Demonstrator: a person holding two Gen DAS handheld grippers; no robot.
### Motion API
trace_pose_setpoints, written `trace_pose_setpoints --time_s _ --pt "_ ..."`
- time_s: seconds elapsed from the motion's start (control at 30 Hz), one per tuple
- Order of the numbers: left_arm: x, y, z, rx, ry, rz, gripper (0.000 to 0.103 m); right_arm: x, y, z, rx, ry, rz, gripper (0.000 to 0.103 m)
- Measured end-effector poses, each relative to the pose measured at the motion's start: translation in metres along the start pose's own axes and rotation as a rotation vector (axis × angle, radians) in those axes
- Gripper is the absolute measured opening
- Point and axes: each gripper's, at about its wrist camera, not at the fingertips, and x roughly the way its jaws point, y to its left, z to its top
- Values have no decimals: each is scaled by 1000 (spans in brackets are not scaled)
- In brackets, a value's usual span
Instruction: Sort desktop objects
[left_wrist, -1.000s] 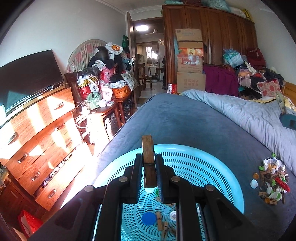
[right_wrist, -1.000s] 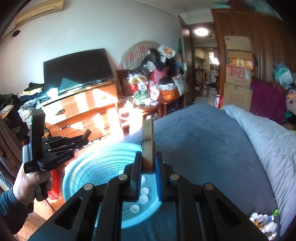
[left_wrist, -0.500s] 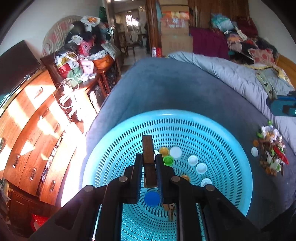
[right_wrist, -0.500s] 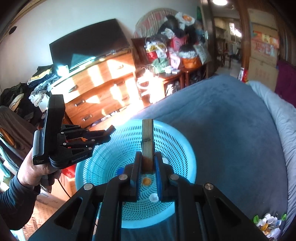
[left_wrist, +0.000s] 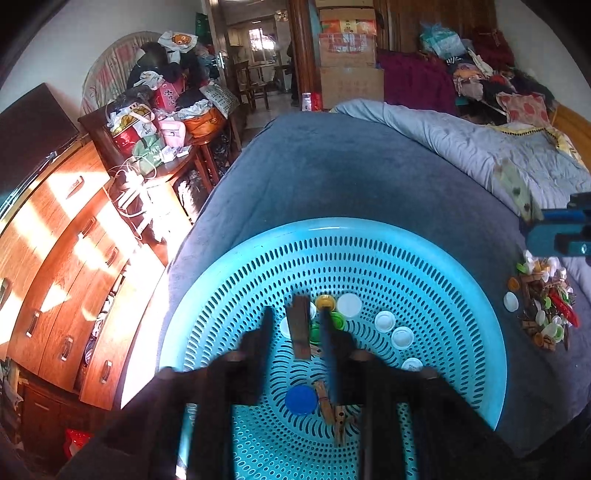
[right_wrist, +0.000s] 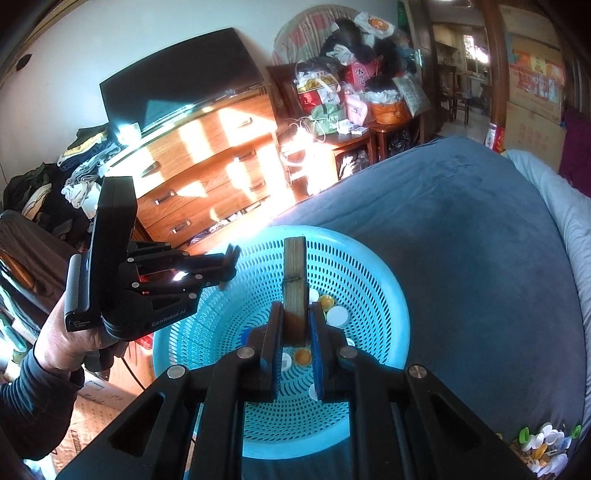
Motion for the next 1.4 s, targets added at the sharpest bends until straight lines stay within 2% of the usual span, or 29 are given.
trace_pose_setpoints --time_s 0.03,0.07,0.1,0.17,0.27,0.37,0.4,0.43,0.47,0.5,0.57,0.67,0.73,0.8,0.9,0.97,1.03,1.17,1.23,1.33,1.4 --pt "-1 1 0 -6 -8 4 59 1 -1 -1 5 0 5 23" --pt "-2 1 0 -9 -11 8 62 2 -2 -1 10 -2 7 31" --pt "-3 1 0 -11 -11 13 63 2 -3 -2 14 -6 7 45" --pt "-3 0 -1 -14 -5 18 67 0 -4 -4 19 -15 4 49" --pt "-9 -2 -2 -24 -21 24 68 -8 -7 -9 28 -35 -6 53" --pt "-26 -17 -1 -31 -82 -20 70 -32 -14 -23 52 -102 -18 65" --pt "-36 -30 -2 -25 -112 -35 74 -44 -17 -33 55 -132 -33 77" --pt "-44 -46 -2 -3 -139 -58 87 -57 -21 -46 56 -166 -65 90" --pt "-52 -65 -4 25 -165 -80 99 -68 -25 -61 61 -190 -100 95" --pt "-59 -89 -8 58 -188 -106 102 -80 -33 -81 76 -204 -139 100" --pt "-66 -136 -18 112 -205 -170 103 -94 -52 -121 125 -189 -185 100" --pt "-58 -208 -39 144 -180 -279 103 -116 -86 -195 228 -137 -282 100" --pt "-38 -259 -57 186 -121 -329 103 -134 -111 -247 314 -106 -347 100" --pt "-12 -300 -75 234 -60 -350 103 -153 -135 -292 383 -81 -433 101" --pt "31 -345 -93 273 32 -341 103 -179 -175 -355 516 -64 -520 102" --pt "57 -354 -100 255 76 -311 103 -192 -200 -388 599 -50 -579 102" --pt "82 -357 -102 195 108 -257 103 -205 -222 -412 673 -51 -630 103" --pt "118 -347 -102 77 140 -154 103 -209 -254 -439 727 -30 -681 103" --pt "133 -341 -103 25 154 -137 103 -205 -267 -447 732 -23 -705 103" --pt "140 -347 -112 43 133 -74 103 -199 -279 -456 708 -22 -756 103" --pt "138 -350 -115 52 115 -57 103 -194 -284 -465 720 -23 -753 103"
